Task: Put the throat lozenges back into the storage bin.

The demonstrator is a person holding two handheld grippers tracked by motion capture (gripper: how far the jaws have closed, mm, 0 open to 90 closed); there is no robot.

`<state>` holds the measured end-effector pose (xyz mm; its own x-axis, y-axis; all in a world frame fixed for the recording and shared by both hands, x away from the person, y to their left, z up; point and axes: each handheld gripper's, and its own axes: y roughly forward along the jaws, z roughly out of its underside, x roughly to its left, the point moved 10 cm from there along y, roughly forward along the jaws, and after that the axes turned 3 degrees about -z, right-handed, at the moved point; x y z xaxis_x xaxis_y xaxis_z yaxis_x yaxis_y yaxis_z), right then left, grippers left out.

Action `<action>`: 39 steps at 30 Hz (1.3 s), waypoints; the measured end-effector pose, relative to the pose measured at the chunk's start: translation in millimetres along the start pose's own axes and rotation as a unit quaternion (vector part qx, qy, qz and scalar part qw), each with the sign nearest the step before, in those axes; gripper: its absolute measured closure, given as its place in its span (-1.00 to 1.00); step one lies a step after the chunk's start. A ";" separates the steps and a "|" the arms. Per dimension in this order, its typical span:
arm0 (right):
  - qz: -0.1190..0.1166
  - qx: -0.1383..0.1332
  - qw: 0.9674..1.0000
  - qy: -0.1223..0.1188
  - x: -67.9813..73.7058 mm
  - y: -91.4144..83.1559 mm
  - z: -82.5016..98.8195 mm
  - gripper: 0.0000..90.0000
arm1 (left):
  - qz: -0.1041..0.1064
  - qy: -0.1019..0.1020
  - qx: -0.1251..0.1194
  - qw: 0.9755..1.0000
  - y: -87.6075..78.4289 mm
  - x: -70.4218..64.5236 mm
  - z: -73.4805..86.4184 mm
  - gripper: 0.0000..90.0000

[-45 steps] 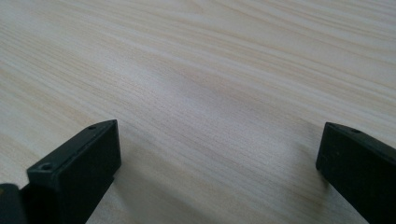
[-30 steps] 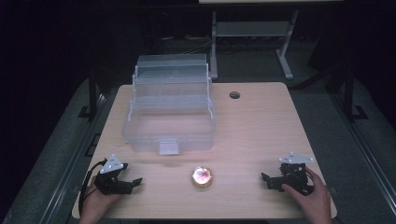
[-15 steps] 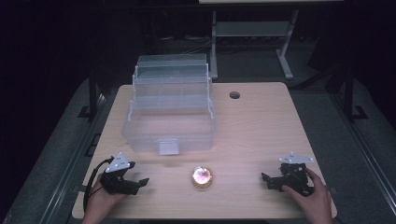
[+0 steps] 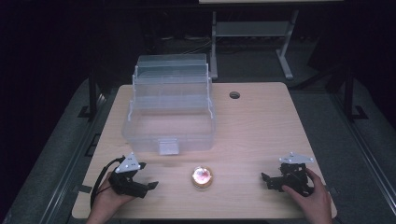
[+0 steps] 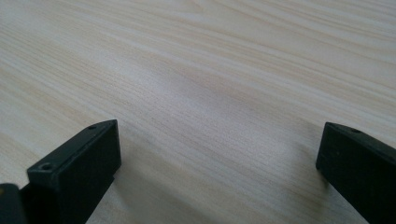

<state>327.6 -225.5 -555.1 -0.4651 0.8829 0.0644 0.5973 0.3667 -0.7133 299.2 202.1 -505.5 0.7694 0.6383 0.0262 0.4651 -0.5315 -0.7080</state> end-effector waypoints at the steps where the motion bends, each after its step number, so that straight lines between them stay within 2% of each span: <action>1: 0.000 0.000 1.000 0.000 0.0 0.0 0.0 -1.00 | 0.000 0.000 0.000 1.000 0.0 0.0 0.0 -0.68; 14: 0.000 0.000 1.000 0.000 0.0 0.0 0.0 -1.00 | 0.013 0.025 0.012 1.000 3.3 -10.0 -13.1 -0.68; 21: 0.000 0.000 1.000 0.000 0.0 0.0 0.0 -1.00 | 0.029 0.041 0.026 0.998 7.6 -17.6 -19.7 -0.68; 32: 0.000 0.000 1.000 0.000 0.0 0.0 0.0 -1.00 | 0.042 0.054 0.039 0.997 11.5 -20.1 -29.6 -0.68; 39: 0.000 0.000 1.000 0.000 0.0 0.0 0.0 -1.00 | 0.048 0.066 0.038 0.996 13.5 -22.6 -40.9 -0.68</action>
<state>327.6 -225.5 -555.0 -0.4651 0.8829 0.0646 0.5972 0.3668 -0.7133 306.0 157.7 -486.7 0.8621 0.5048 0.0442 0.3556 -0.5404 -0.7626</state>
